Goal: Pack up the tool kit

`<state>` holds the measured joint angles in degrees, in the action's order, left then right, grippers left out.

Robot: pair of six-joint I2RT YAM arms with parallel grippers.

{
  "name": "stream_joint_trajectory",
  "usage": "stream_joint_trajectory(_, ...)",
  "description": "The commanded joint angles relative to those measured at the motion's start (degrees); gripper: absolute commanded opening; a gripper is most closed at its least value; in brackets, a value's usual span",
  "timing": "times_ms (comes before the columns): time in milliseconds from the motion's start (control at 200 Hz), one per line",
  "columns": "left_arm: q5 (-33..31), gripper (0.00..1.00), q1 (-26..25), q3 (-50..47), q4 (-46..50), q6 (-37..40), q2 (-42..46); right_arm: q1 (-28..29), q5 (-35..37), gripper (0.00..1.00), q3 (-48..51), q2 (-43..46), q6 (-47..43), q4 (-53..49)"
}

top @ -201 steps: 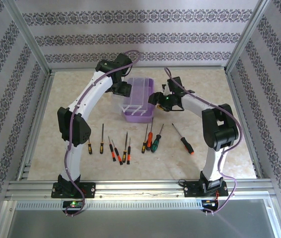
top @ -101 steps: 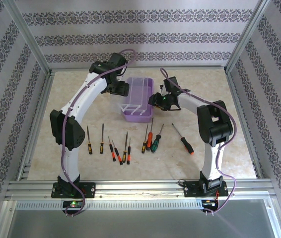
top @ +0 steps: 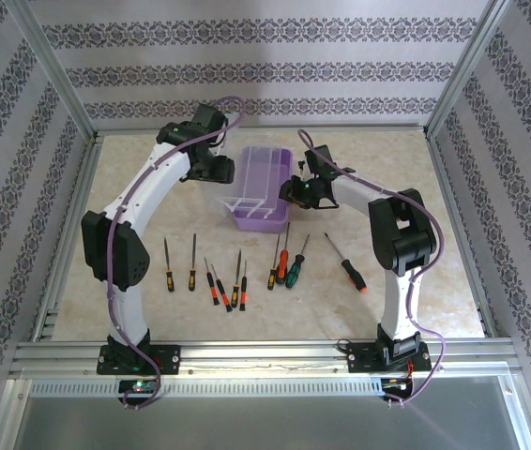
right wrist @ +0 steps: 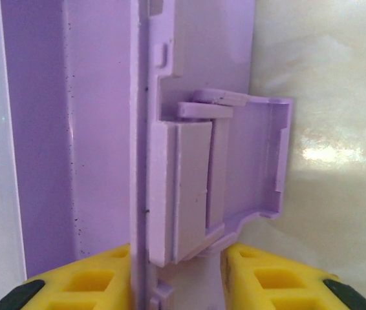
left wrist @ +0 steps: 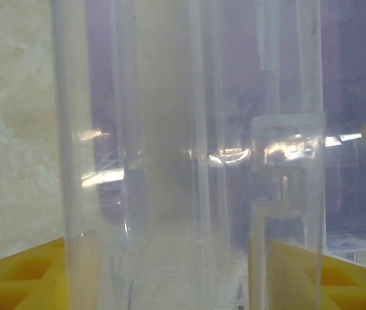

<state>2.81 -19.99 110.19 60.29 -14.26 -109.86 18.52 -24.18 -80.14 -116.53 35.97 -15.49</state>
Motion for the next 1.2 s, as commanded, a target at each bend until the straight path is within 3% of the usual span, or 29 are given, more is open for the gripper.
stream_joint_trajectory(0, 5.7, 0.57, 2.7, -2.7, -0.7, 2.8, 2.5, -0.2, 1.6, 0.36, -1.6, -0.5, -1.4, -1.7)
stream_joint_trajectory(165, 17.8, 0.62, 8.1, -5.0, -2.0, 2.6, 2.2, 0.3, -1.7, 0.36, -5.4, -2.2, -4.2, -4.4)
stream_joint_trajectory(415, 24.2, 0.67, 11.6, -11.6, -6.9, 2.4, 3.5, 0.1, -1.4, 0.36, -6.5, -3.2, -5.4, -5.8)
stream_joint_trajectory(565, 26.8, 0.68, 13.7, -14.6, -8.9, 2.7, 3.7, -0.1, -1.1, 0.36, -7.3, -4.2, -6.2, -7.0)
stream_joint_trajectory(859, 25.1, 0.70, 17.0, -20.1, -11.4, 3.9, 3.8, -0.8, -1.2, 0.36, -6.5, -4.5, -6.7, -6.9)
stream_joint_trajectory(1194, 31.8, 0.80, 21.7, -26.8, -17.0, 3.1, 5.4, -1.6, -2.2, 0.36, -5.7, -4.5, -6.8, -6.2)
